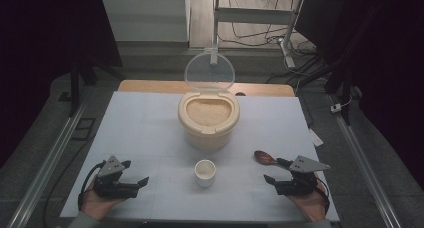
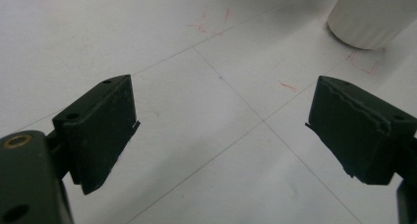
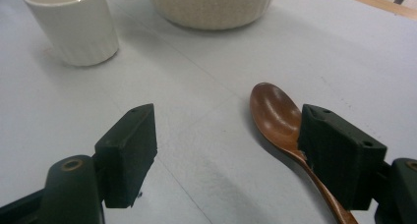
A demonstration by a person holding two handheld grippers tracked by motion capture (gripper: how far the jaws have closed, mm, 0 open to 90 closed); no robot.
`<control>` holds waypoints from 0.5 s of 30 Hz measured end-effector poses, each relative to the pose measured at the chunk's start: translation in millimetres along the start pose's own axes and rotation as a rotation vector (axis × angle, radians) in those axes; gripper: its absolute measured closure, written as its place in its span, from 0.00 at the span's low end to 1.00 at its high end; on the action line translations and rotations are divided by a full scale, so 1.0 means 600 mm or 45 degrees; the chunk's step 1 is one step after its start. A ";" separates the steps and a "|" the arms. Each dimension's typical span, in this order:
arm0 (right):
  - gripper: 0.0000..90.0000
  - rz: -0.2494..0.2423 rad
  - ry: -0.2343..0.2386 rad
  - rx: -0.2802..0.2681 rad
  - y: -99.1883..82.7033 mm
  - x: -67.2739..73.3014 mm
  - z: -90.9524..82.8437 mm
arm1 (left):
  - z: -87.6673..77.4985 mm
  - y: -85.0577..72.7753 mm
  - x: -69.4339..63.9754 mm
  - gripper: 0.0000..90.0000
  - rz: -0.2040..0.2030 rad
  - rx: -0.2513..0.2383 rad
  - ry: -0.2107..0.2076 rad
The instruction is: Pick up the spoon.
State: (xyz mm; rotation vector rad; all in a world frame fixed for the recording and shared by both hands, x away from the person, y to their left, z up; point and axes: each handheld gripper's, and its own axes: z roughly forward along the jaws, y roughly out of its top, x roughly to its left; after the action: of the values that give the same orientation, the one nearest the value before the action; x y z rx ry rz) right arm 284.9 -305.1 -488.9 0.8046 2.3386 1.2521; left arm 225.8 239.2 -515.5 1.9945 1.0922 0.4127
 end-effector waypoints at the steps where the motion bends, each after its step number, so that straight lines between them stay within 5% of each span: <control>1: 0.26 0.002 -0.005 -0.005 -0.001 -0.001 0.000 | 0.000 0.000 0.000 0.12 0.001 0.000 -0.001; 15: 0.28 0.015 -0.033 0.000 0.000 -0.001 -0.004 | -0.001 -0.002 0.000 0.12 0.017 0.016 0.017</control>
State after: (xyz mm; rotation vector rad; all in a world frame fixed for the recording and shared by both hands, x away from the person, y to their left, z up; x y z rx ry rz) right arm 284.1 -306.9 -487.3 0.8306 2.3169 1.2385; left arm 224.8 239.5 -515.8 2.0138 1.0924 0.4277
